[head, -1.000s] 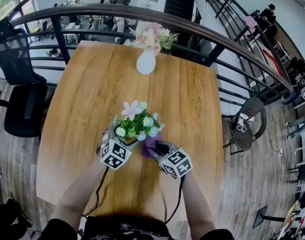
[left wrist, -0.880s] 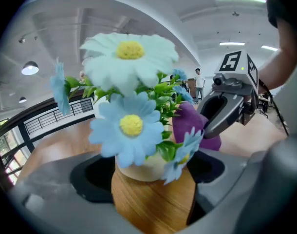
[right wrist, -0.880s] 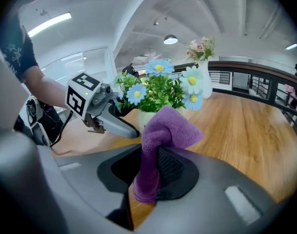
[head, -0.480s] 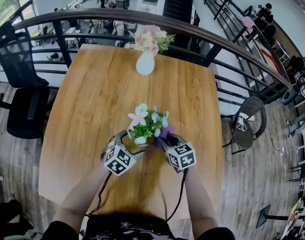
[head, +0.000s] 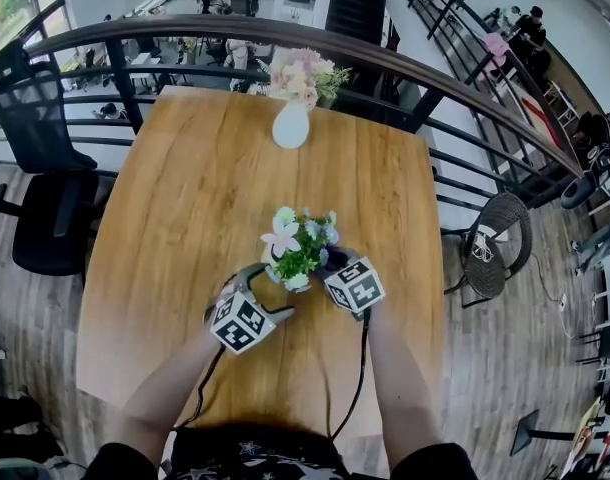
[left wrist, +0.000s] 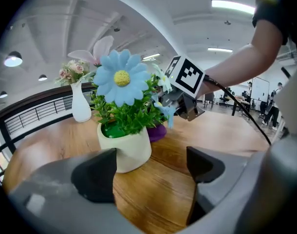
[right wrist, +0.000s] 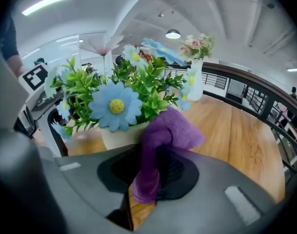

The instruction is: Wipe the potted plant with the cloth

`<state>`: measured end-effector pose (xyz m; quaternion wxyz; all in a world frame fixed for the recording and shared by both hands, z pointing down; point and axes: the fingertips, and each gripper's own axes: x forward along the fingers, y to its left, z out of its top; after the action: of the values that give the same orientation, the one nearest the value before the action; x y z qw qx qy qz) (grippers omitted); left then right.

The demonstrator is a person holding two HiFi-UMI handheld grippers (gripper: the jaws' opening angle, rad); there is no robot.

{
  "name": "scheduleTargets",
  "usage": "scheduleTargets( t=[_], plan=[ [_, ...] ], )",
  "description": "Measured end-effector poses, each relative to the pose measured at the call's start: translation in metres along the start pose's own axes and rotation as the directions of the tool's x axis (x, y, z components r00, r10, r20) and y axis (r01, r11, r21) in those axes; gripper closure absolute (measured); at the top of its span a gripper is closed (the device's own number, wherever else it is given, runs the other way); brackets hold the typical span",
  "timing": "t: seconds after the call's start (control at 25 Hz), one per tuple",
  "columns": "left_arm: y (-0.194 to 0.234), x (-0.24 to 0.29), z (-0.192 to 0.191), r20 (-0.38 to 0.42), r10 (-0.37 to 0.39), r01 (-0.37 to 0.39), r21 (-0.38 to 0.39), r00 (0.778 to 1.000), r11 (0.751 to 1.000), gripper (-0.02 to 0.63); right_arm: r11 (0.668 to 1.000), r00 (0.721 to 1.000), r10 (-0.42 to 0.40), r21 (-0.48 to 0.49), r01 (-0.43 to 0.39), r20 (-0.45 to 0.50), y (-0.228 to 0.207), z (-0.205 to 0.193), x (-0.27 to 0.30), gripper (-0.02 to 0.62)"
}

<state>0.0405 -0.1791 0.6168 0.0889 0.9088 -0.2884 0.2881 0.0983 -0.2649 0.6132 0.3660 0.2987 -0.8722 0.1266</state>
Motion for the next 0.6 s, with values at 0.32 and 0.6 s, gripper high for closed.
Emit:
scheduleTargets(
  t=[0.32,0.6],
  plan=[
    [0.0,0.001,-0.003,0.001,0.002,-0.002,-0.001,1.0,1.0,0.141,0.996,0.998,0.06,-0.069,-0.06,-0.013,0.046,-0.02,-0.009,0.512],
    [0.0,0.0,-0.001,0.0,0.004,-0.004,-0.004,1.0,1.0,0.141,0.99,0.994,0.107,-0.091,-0.106,0.01,0.088,-0.025,-0.012,0.512]
  ],
)
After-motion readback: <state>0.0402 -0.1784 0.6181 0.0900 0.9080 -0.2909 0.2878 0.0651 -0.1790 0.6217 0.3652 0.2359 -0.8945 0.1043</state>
